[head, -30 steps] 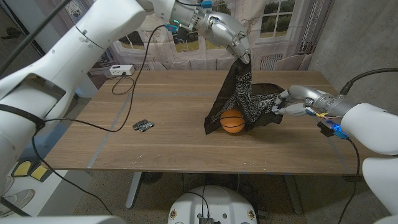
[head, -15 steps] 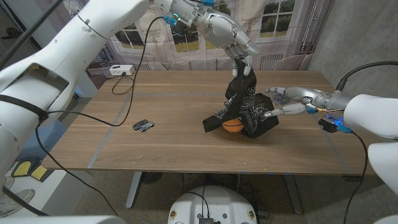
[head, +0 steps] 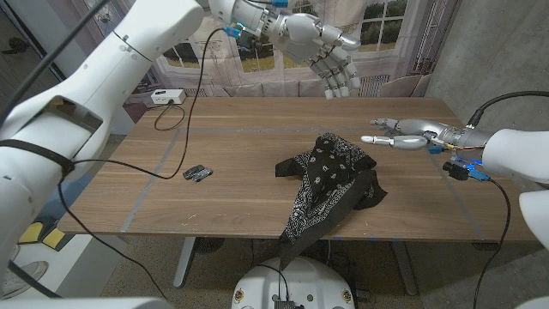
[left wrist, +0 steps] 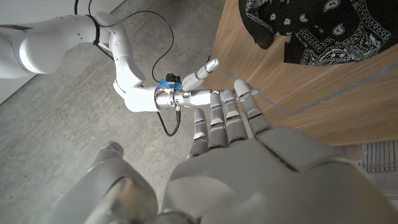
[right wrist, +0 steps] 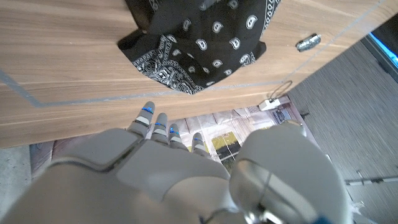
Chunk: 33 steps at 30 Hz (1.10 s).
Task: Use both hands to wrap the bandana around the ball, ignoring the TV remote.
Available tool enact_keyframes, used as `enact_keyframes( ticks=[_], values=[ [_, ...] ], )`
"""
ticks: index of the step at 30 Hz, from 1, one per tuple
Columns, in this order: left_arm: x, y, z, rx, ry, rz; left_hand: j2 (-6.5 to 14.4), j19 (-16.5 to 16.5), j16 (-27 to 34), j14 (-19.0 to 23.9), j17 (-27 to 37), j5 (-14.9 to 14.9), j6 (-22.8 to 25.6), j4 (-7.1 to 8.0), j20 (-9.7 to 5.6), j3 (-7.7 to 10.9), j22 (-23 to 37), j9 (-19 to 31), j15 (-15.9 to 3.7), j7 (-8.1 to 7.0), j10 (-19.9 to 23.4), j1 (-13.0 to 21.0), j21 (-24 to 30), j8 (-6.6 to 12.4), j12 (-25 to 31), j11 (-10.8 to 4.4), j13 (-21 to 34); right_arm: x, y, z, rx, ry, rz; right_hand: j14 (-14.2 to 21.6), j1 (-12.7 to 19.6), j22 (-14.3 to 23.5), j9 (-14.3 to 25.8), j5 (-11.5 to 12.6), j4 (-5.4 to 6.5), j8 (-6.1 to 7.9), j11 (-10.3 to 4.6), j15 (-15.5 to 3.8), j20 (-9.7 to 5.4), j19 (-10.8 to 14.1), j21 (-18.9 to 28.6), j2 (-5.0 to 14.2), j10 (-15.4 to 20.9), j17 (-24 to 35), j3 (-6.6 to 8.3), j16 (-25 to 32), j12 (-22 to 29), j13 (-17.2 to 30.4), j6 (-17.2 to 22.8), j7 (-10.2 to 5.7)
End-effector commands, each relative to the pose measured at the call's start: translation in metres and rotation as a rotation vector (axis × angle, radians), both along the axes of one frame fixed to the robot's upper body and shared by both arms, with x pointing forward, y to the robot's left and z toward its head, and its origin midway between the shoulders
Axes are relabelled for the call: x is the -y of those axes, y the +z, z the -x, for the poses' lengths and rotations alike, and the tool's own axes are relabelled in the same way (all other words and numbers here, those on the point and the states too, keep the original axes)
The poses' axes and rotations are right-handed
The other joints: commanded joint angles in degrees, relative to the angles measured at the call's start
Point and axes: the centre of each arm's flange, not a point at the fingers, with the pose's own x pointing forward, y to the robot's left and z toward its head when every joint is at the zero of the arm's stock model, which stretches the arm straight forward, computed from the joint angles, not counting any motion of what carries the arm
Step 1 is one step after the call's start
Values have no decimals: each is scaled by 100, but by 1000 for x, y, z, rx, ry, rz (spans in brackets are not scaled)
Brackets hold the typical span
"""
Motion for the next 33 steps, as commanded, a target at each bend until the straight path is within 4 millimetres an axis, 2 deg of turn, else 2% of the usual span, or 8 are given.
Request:
enact_keyframes(
  ticks=[1, 4, 6, 10, 13, 17, 22, 33],
  values=[
    [-18, -1, -10, 244, 282, 310, 873, -165, 82, 112, -79, -281, 704, -774, 28, 759, 28, -416, -389, -318, 249, 1177, -45, -91, 38, -499, -71, 10, -1, -1, 198, 105, -143, 380, 201, 7, 12, 18, -123, 109, -161, -79, -5, 501, 85, 292, 477, -235, 37, 112, 130, -149, 514, -64],
    [-13, -4, -9, 328, 393, 271, 805, -331, -31, -167, -97, -339, 709, -1037, 33, 841, -10, -505, -566, -614, -17, 1376, -138, -229, -89, -698, -99, 10, 1, -2, 221, 117, -159, 519, 294, 4, 13, -18, -162, 124, -224, -170, -42, 681, 111, 376, 668, -324, 58, 137, 168, -203, 680, -90],
    [-8, -6, -6, 396, 473, 232, 739, -500, -90, -425, -97, -370, 499, -1125, 38, 835, -50, -540, -577, -881, -261, 1436, -247, -396, -189, -723, -109, 9, 1, -3, 225, 118, -160, 552, 321, 4, 13, -31, -175, 137, -247, -179, -62, 705, 108, 394, 731, -349, 63, 141, 182, -218, 750, -83],
    [4, -12, -4, 502, 622, 151, 640, -636, -110, -712, -100, -412, 251, -1204, 41, 803, -95, -567, -549, -1206, -601, 1556, -376, -601, -311, -797, -131, 9, 4, -6, 229, 124, -168, 589, 359, 4, 13, -46, -190, 140, -281, -218, -83, 738, 106, 425, 819, -377, 75, 145, 204, -234, 801, -90],
    [12, -17, -6, 531, 670, 109, 571, -648, -110, -812, -109, -431, 105, -1231, 40, 781, -110, -578, -552, -1275, -742, 1632, -424, -706, -361, -882, -157, 9, 5, -8, 232, 134, -167, 612, 378, 4, 13, -54, -199, 135, -302, -239, -89, 747, 102, 438, 844, -392, 80, 149, 207, -242, 811, -96],
    [18, -20, -11, 520, 710, 43, 432, -587, -107, -904, -120, -435, -76, -1234, 34, 717, -132, -591, -472, -1366, -895, 1686, -466, -827, -407, -807, -197, 8, 8, -10, 229, 137, -165, 623, 398, 4, 13, -65, -209, 127, -310, -240, -95, 764, 100, 449, 882, -411, 83, 147, 214, -251, 818, -86],
    [25, -23, -18, 494, 757, -56, 88, -535, -135, -1230, -121, -382, -487, -1217, 41, 537, -167, -598, -316, -1450, -1319, 1766, -617, -995, -488, -738, -278, 8, 8, -13, 230, 141, -169, 624, 408, 5, 14, -75, -215, 118, -311, -246, -98, 772, 96, 452, 901, -426, 80, 140, 215, -259, 816, -96],
    [40, -34, -37, 459, 786, -190, -412, -518, -127, -1607, -111, -176, -1209, -1189, 45, 240, -172, -588, -154, -1545, -1805, 1974, -868, -1061, -486, -716, -383, 6, 11, -20, 226, 154, -167, 661, 418, 6, 15, -108, -221, 98, -317, -271, -98, 799, 85, 455, 972, -472, 65, 138, 223, -279, 829, -112]
  ],
)
